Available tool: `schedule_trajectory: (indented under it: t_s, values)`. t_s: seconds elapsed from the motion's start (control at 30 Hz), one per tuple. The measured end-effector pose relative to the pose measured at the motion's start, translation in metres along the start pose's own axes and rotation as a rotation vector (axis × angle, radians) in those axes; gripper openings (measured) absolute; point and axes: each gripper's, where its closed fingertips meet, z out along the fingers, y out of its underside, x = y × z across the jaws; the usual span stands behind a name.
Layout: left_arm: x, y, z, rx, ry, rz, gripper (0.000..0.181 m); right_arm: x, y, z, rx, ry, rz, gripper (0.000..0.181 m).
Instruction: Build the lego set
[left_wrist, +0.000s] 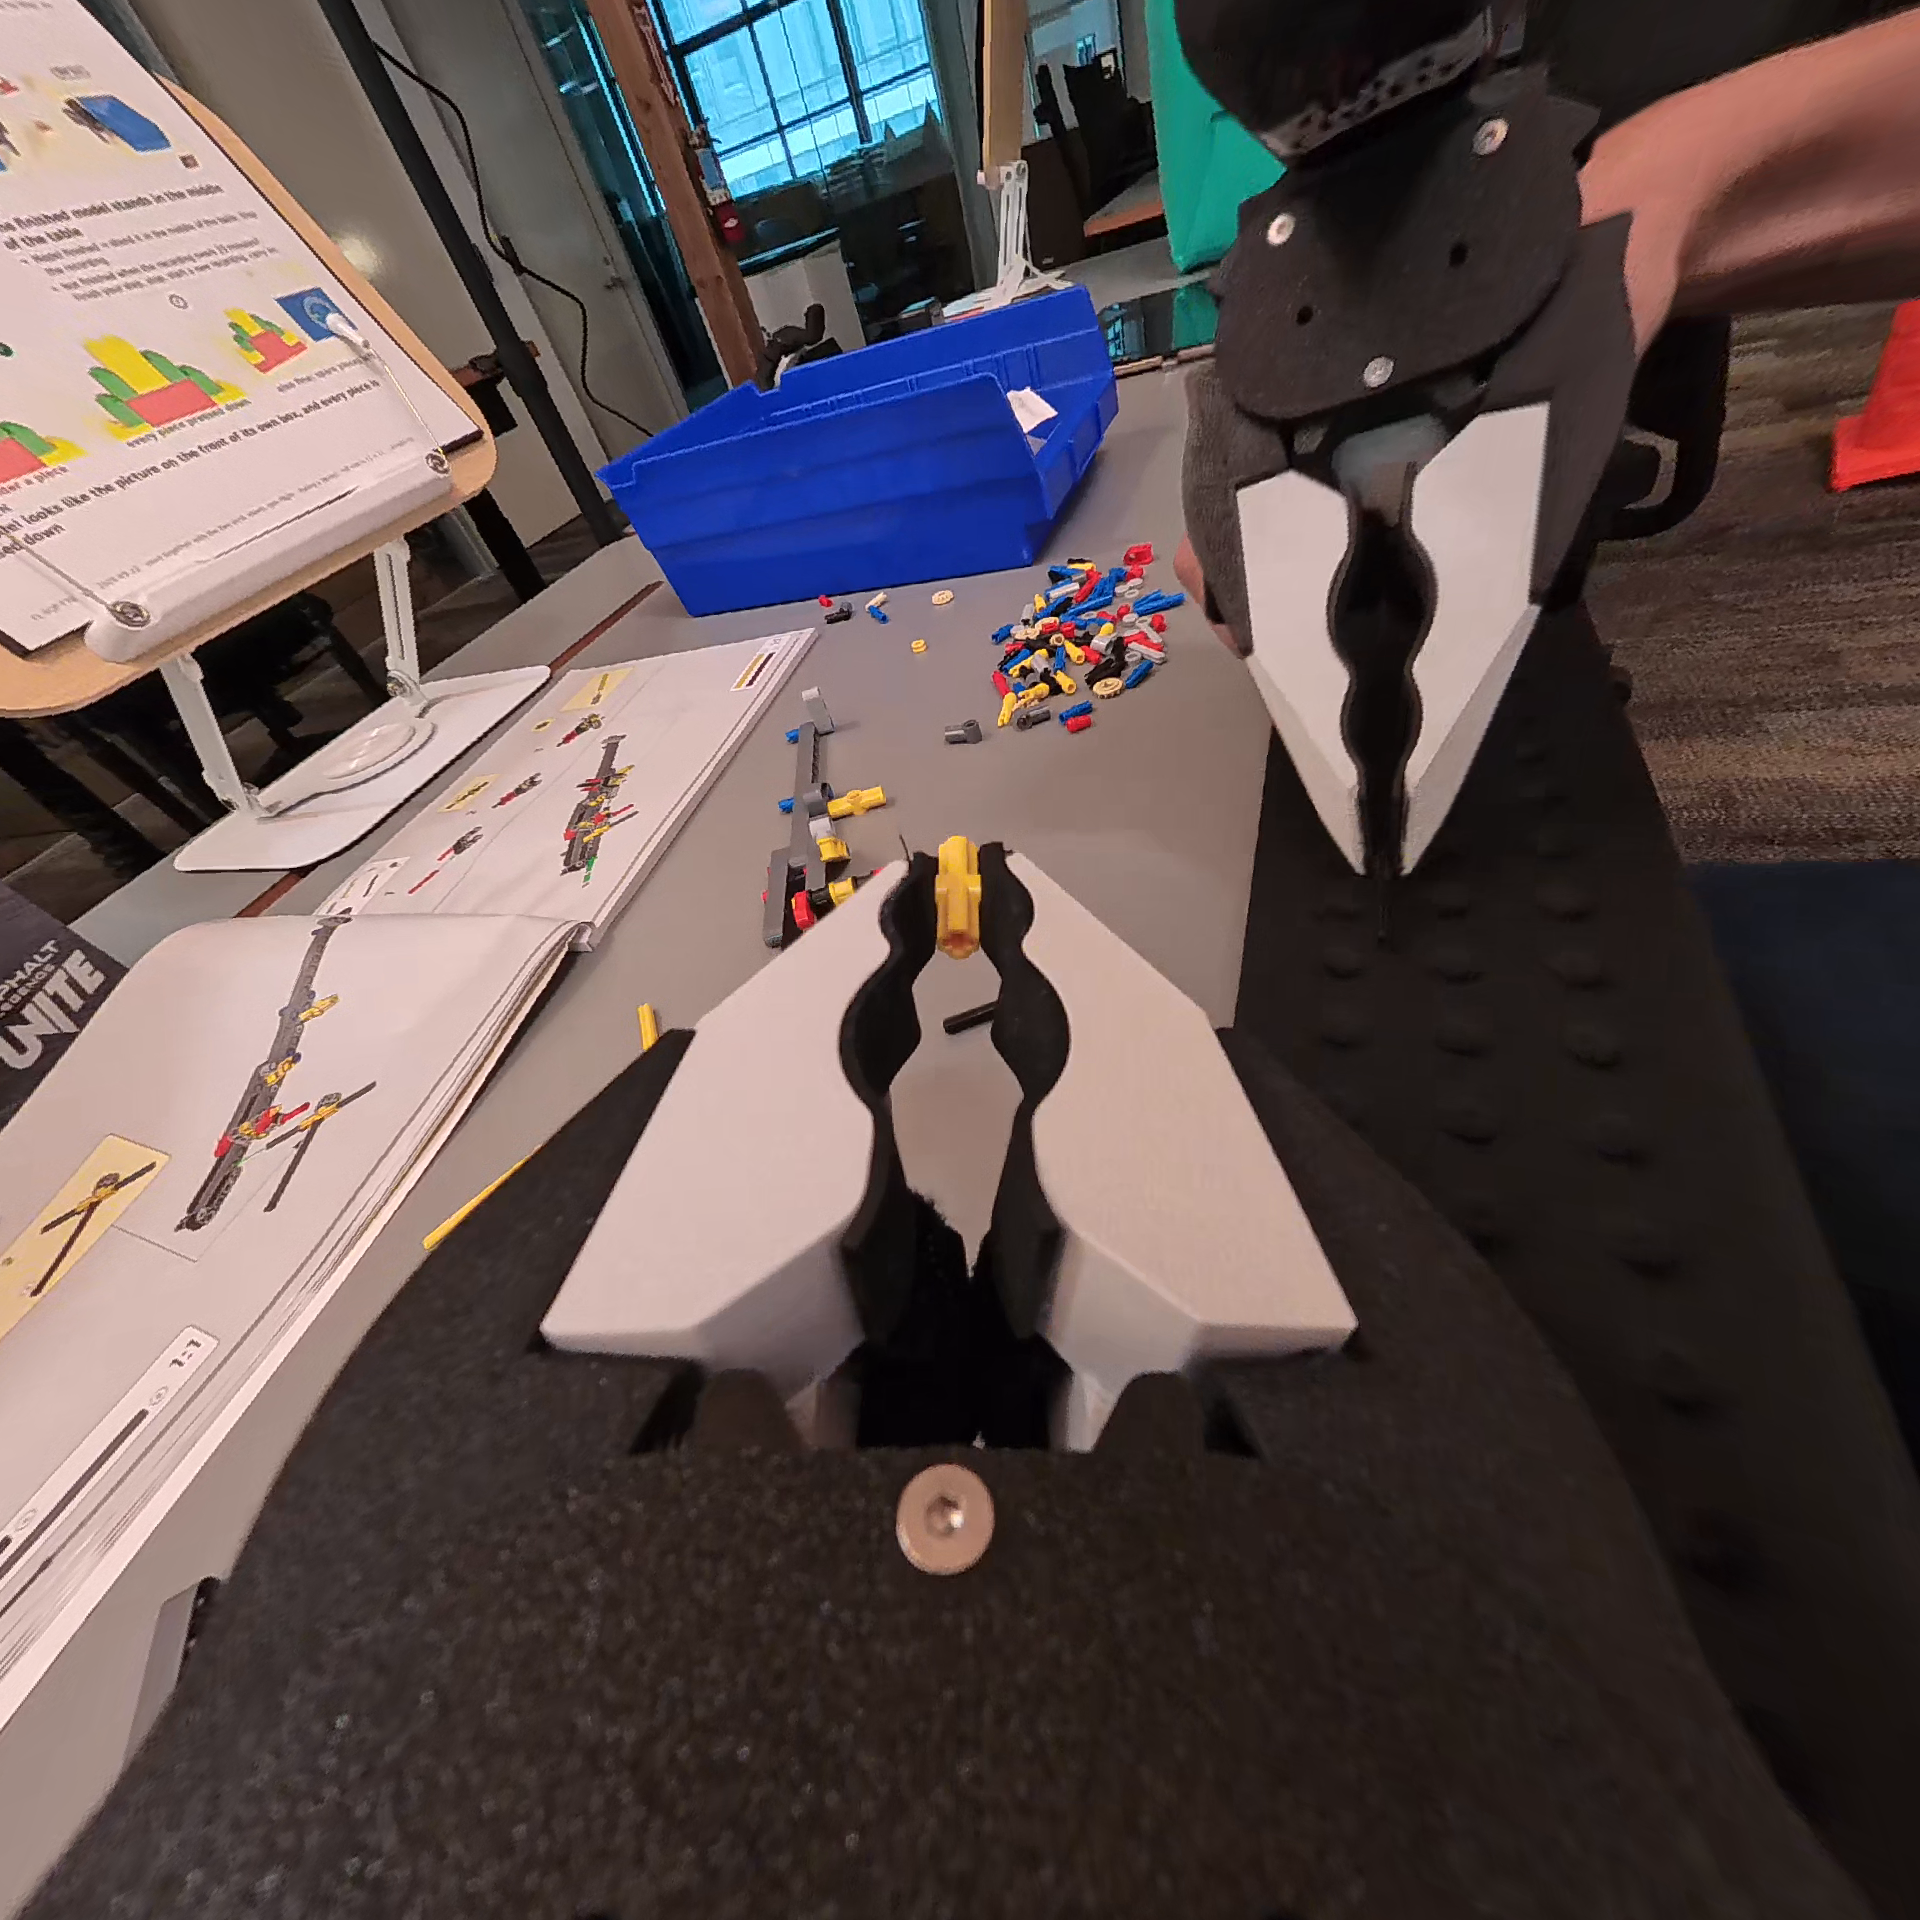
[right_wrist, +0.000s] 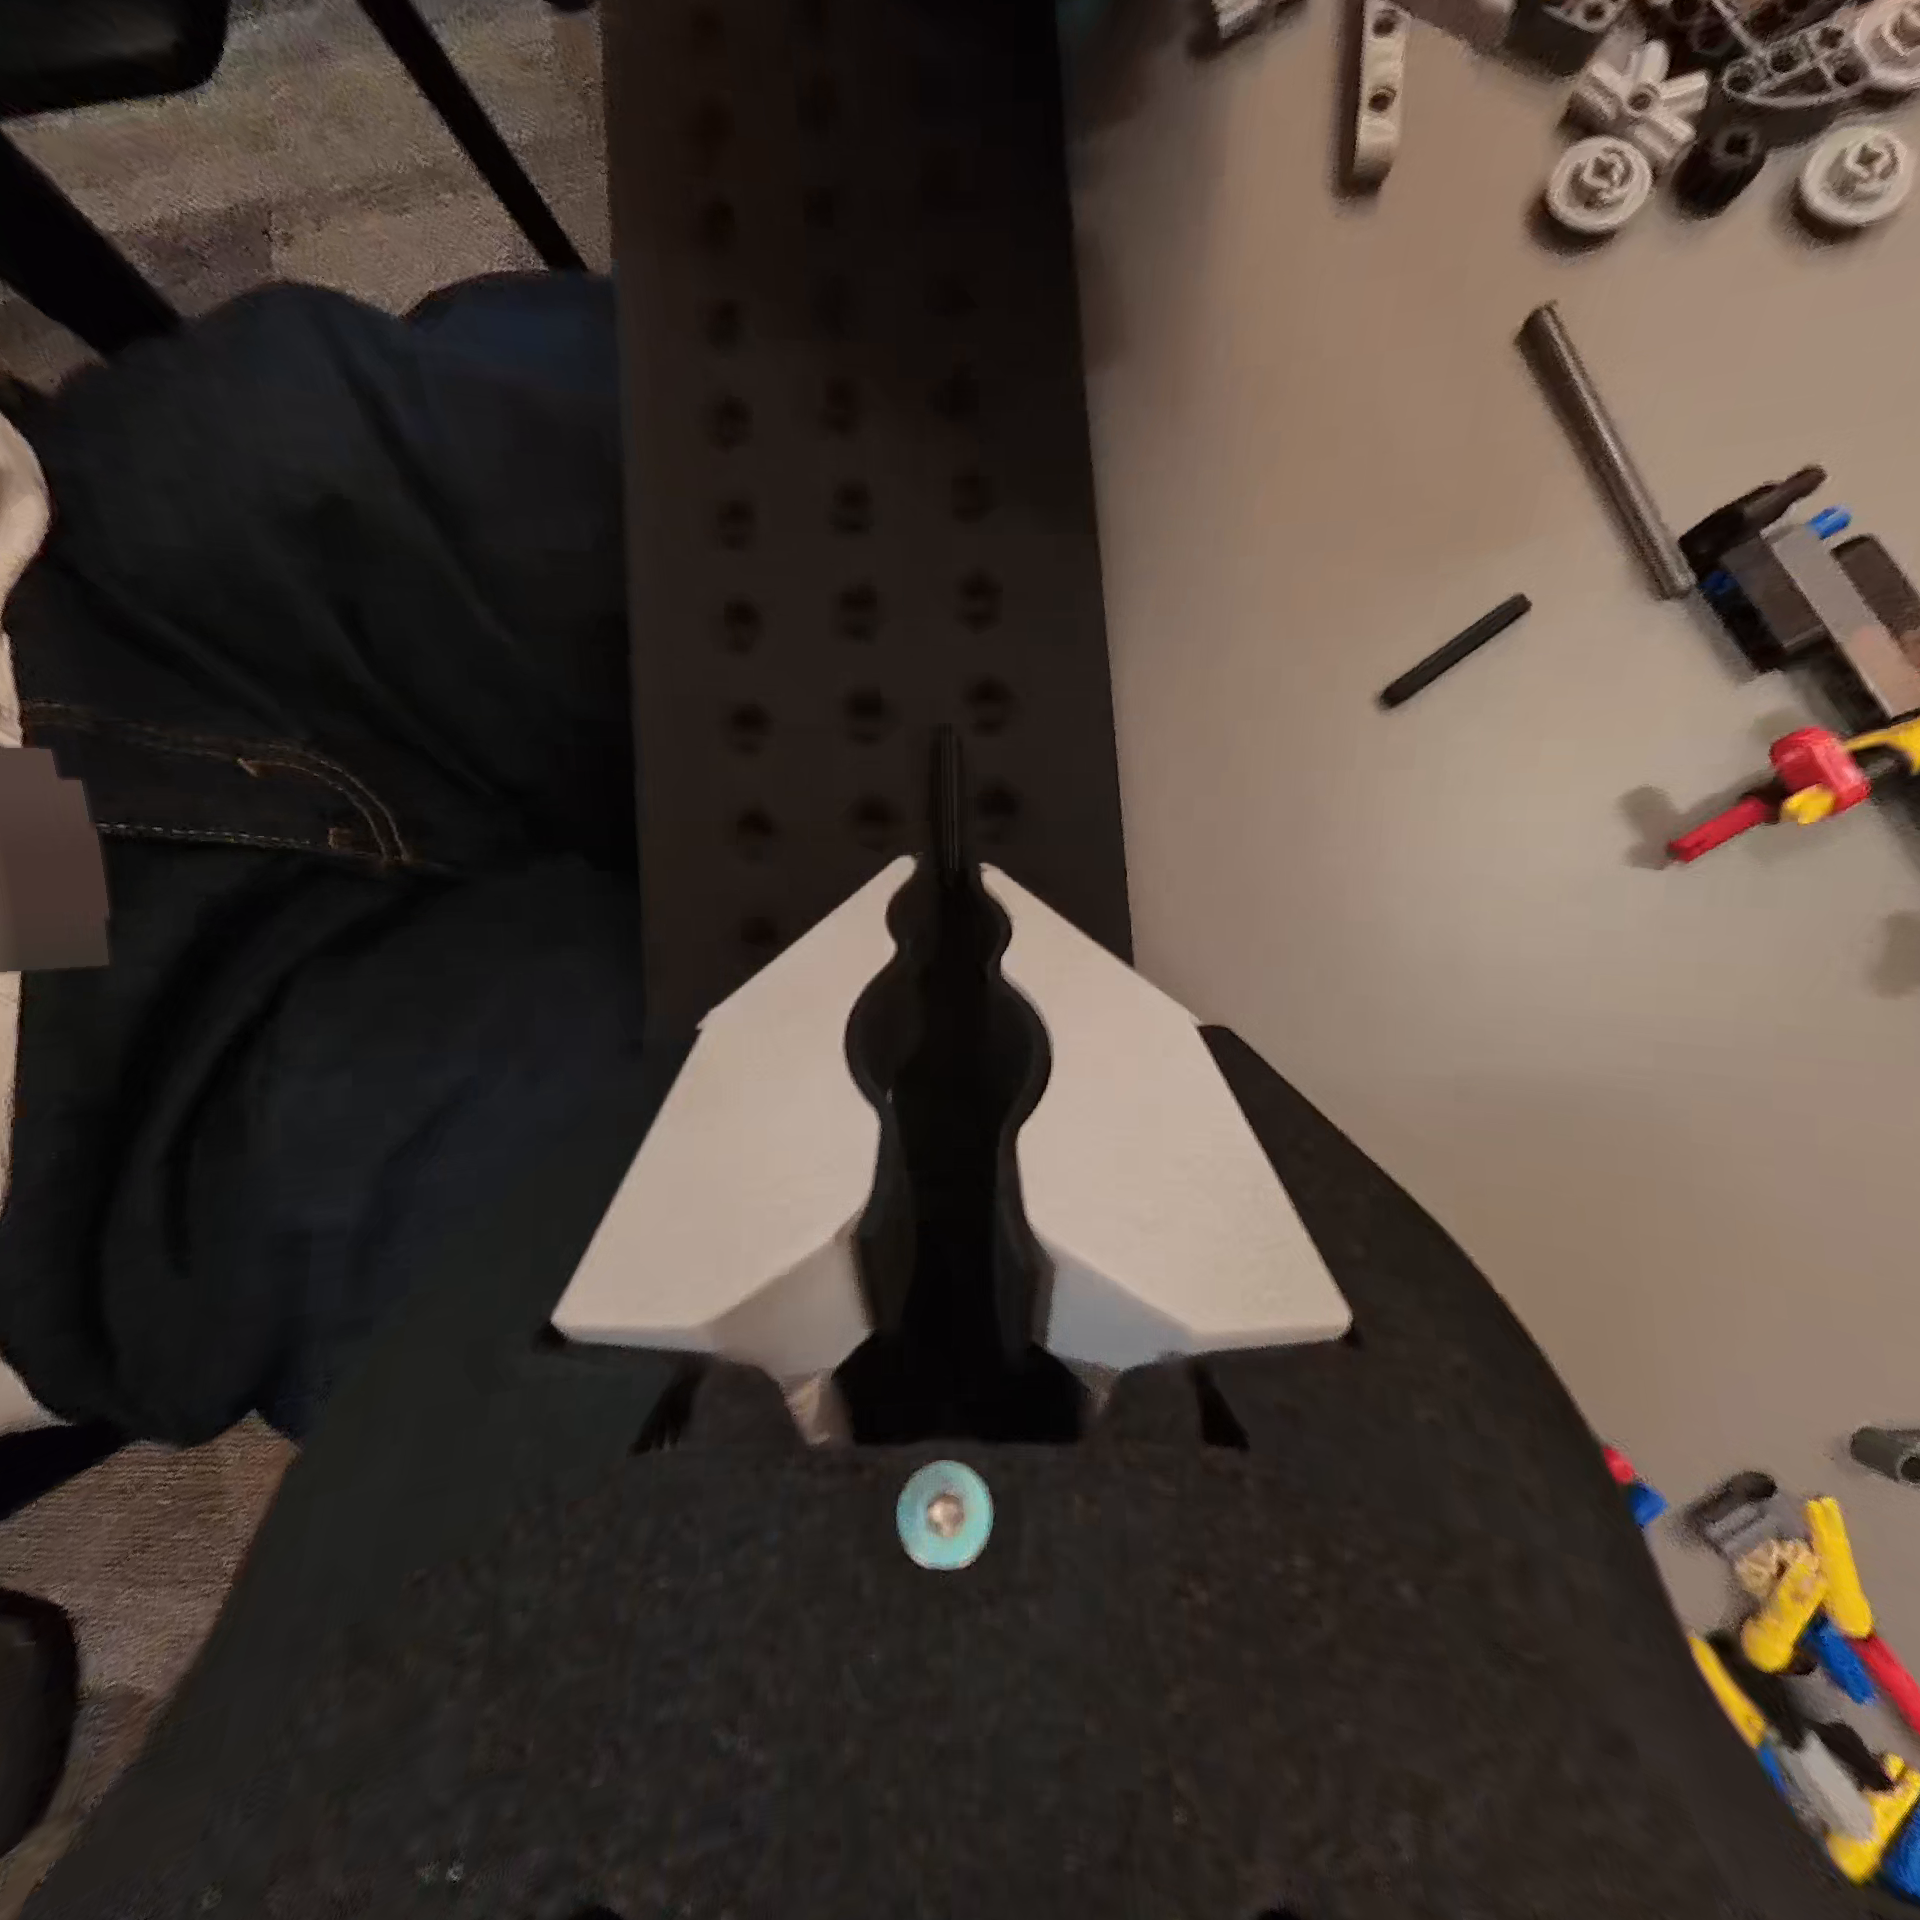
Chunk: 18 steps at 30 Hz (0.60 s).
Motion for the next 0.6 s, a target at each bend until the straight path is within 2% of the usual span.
schedule_trajectory:
  t_s: [0.13,0.4,0.6]
  values:
    - [0.001,0.003,0.002,-0.019,0.000,0.009,0.007,0.002,-0.004,0.000,0.046,-0.009,-0.035,0.004]
    - [0.002,0.004,0.002,-0.026,0.003,0.017,0.007,0.005,-0.009,-0.001,0.020,0.111,-0.132,0.009]
    - [0.003,0.005,0.002,-0.027,0.004,0.020,0.007,0.004,-0.015,0.010,0.046,0.106,-0.103,0.008]
